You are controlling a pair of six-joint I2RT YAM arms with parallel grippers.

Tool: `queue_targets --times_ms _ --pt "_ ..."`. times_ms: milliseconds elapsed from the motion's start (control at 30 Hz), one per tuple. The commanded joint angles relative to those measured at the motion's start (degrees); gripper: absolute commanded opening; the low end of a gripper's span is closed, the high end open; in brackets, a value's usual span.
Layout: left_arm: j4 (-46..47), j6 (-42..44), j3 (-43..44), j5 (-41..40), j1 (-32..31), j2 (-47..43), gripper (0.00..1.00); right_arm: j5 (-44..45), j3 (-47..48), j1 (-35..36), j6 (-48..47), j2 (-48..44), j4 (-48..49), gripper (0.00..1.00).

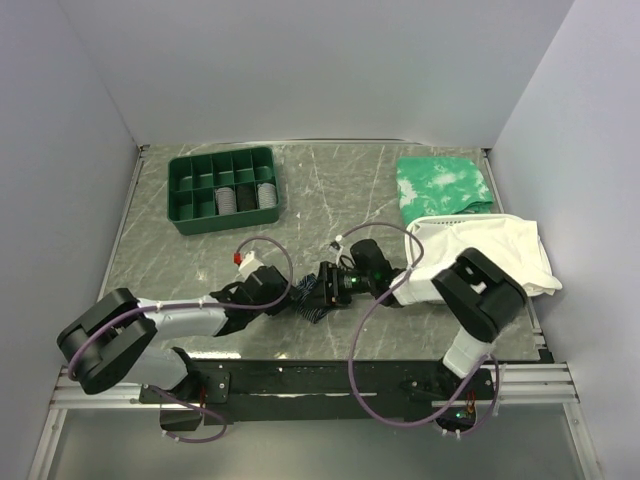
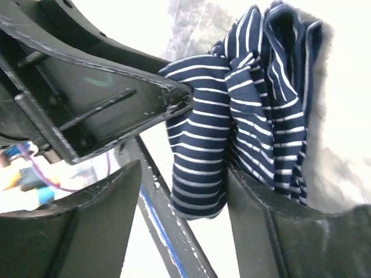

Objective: Roll the underwear
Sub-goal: Roll the underwear to the center of the board.

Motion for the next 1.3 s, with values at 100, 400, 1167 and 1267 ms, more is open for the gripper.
queue_targets --times_ms 100,400,1167,1267 --pt "-8.7 4.8 3.6 0.8 -1.9 3.2 0.43 21.6 3.4 4.9 -13.8 -16.6 -25.2 0.69" --pt "-14.1 6.9 9.5 3.6 -2.0 6.0 0.41 48.3 4.2 15.5 -22.2 -26.5 -36.2 0.71" --pt "-17.9 7.4 13.3 7.0 -1.4 8.3 0.42 56.7 11.6 27.5 -27.1 -14.2 -35.5 0.67" --pt "-17.5 7.6 13.1 7.9 -0.7 8.4 0.42 57.9 11.8 28.3 -27.5 -12.6 -35.9 0.67"
